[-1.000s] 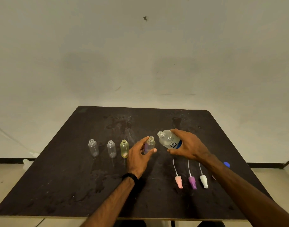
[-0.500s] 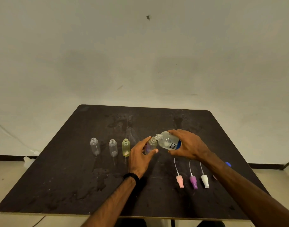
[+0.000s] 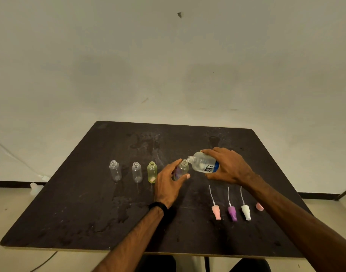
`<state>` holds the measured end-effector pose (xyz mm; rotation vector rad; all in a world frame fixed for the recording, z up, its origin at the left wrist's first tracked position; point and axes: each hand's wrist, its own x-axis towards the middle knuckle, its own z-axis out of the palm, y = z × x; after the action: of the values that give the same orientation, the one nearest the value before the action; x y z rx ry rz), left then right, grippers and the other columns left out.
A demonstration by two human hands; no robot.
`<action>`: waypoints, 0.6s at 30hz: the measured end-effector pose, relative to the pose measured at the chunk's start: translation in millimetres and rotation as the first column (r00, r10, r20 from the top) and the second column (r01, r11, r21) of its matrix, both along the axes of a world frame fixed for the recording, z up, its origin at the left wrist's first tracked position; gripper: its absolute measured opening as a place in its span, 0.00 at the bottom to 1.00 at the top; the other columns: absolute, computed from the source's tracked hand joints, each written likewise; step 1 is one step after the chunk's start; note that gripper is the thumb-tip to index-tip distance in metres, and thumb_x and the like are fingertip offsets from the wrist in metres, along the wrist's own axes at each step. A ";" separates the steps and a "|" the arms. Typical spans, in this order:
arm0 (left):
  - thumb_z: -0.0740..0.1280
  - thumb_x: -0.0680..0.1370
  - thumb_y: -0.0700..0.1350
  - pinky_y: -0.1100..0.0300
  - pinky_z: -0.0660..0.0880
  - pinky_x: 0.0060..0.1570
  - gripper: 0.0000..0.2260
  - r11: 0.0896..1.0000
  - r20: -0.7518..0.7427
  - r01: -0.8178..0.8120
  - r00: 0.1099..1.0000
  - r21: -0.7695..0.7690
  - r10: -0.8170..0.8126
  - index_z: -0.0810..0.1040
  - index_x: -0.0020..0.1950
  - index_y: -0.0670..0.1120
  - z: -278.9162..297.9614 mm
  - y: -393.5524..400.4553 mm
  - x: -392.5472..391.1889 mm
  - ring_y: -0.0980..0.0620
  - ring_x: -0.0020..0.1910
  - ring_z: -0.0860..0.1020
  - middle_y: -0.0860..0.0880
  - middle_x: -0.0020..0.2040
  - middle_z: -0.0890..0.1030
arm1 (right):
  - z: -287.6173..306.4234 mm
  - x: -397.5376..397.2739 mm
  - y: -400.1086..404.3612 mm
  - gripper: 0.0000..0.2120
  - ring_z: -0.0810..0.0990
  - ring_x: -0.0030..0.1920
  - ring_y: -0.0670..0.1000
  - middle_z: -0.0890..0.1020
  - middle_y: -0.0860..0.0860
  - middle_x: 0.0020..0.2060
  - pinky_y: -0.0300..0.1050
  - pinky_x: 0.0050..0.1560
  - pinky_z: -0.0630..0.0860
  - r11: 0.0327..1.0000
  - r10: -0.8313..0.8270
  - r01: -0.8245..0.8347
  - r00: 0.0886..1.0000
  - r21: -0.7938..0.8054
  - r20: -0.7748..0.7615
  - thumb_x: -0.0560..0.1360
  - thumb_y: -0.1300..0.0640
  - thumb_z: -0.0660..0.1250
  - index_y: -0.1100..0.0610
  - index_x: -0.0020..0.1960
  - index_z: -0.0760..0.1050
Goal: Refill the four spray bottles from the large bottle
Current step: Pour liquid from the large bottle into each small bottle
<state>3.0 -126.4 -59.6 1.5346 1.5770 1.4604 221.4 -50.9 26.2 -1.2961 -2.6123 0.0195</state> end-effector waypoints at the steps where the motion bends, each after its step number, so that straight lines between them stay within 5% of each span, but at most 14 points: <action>1: 0.78 0.72 0.49 0.59 0.78 0.62 0.28 1.000 0.002 0.000 1.000 -0.003 0.000 0.76 0.70 0.51 -0.2 0.2 0.0 0.59 0.62 0.79 0.53 0.64 0.81 | -0.1 0.0 0.2 0.37 0.75 0.52 0.46 0.77 0.47 0.58 0.44 0.54 0.75 1.000 0.000 0.000 1.000 -0.001 0.004 0.68 0.33 0.68 0.46 0.72 0.65; 18: 0.78 0.72 0.48 0.69 0.75 0.58 0.27 1.000 -0.031 0.000 1.000 -0.020 -0.001 0.76 0.70 0.52 -1.5 -0.8 -1.5 0.65 0.57 0.77 0.59 0.61 0.78 | 6.9 -2.0 -0.7 0.39 0.74 0.53 0.47 0.77 0.48 0.57 0.45 0.55 0.74 0.998 0.006 -0.012 0.995 0.060 0.101 0.68 0.34 0.69 0.46 0.74 0.63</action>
<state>1.5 -127.2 -61.1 1.5530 1.6037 1.4227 219.4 -51.6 33.1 -1.2974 -2.6801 -0.1258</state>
